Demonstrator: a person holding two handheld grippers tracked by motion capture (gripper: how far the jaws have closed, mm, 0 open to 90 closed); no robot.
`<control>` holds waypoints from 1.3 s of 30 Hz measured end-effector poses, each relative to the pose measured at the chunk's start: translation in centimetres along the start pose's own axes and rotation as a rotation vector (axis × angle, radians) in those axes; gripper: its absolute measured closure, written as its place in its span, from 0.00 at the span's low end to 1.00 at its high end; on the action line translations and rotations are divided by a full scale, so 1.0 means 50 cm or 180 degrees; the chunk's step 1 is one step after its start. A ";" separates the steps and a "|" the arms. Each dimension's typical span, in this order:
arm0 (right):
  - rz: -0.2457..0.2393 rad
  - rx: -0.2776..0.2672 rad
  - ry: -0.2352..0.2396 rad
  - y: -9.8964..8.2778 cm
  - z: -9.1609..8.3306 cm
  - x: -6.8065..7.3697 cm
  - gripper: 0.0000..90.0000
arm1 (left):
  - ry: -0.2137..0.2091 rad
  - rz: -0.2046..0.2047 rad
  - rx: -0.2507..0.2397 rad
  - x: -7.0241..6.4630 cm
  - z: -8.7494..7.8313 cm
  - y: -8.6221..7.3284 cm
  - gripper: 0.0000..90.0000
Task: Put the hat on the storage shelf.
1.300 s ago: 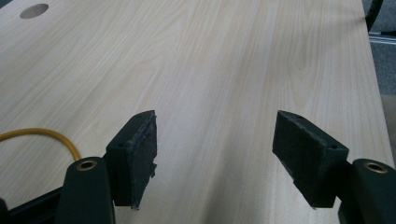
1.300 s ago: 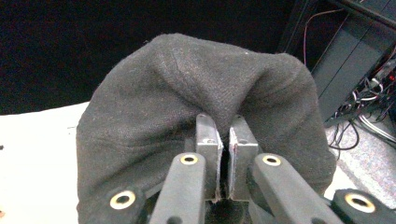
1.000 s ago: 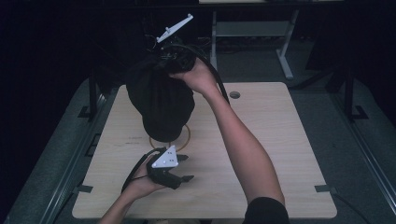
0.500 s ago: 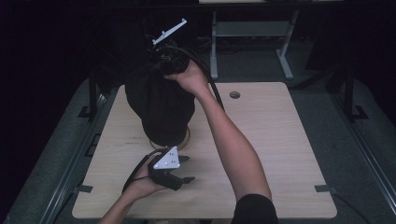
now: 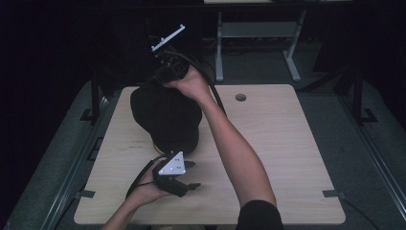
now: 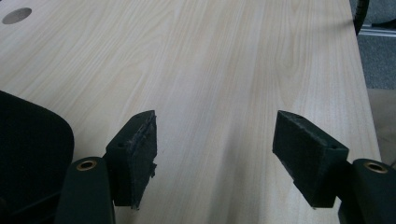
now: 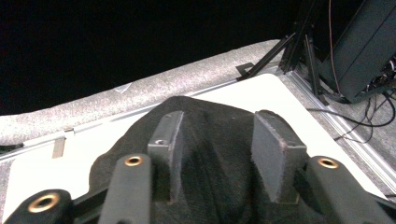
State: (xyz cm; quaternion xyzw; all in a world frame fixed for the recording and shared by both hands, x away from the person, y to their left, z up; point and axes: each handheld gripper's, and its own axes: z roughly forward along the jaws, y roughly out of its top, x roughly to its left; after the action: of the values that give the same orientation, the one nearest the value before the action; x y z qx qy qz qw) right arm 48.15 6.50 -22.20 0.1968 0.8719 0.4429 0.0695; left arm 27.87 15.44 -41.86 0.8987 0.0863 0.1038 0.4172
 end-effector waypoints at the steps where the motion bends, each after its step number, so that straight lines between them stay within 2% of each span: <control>1: -0.0005 -0.0015 0.0011 -0.001 -0.001 0.001 0.57 | -0.0005 -0.0001 0.0008 -0.001 0.000 0.000 0.34; 9: 0.0052 -0.0119 0.0019 -0.015 -0.023 0.001 0.48 | -0.0012 -0.0029 0.0029 -0.001 0.000 -0.005 0.33; 10: 0.0085 -0.0173 0.0032 -0.020 -0.032 0.001 0.47 | -0.0007 -0.0034 0.0021 -0.001 -0.001 -0.005 0.33; 12: 0.0143 -0.0159 0.0052 -0.023 -0.039 0.001 0.44 | -0.0008 -0.0043 0.0023 -0.001 -0.001 -0.005 0.33; 15: 0.0114 -0.0162 0.0054 -0.027 -0.046 -0.001 0.43 | -0.0012 -0.0049 0.0021 -0.001 -0.001 -0.005 0.33; 20: 0.0156 -0.0244 0.0068 -0.040 -0.072 -0.001 0.39 | 0.0018 -0.0088 0.0009 0.002 -0.003 -0.008 0.32; 35: 0.0188 -0.0312 0.0024 -0.067 -0.132 0.004 0.34 | -0.0020 -0.0141 -0.0015 0.004 -0.008 -0.007 0.32; 39: 0.0218 -0.0326 0.0008 -0.083 -0.149 0.001 0.33 | 0.0004 -0.0197 -0.0045 0.006 -0.014 -0.008 0.32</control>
State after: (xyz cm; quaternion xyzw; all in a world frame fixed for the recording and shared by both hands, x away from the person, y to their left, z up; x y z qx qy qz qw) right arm 44.71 -1.23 -21.07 0.2221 0.8410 0.4892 0.0632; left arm 27.96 16.27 -41.71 0.8926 0.1137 0.0920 0.4265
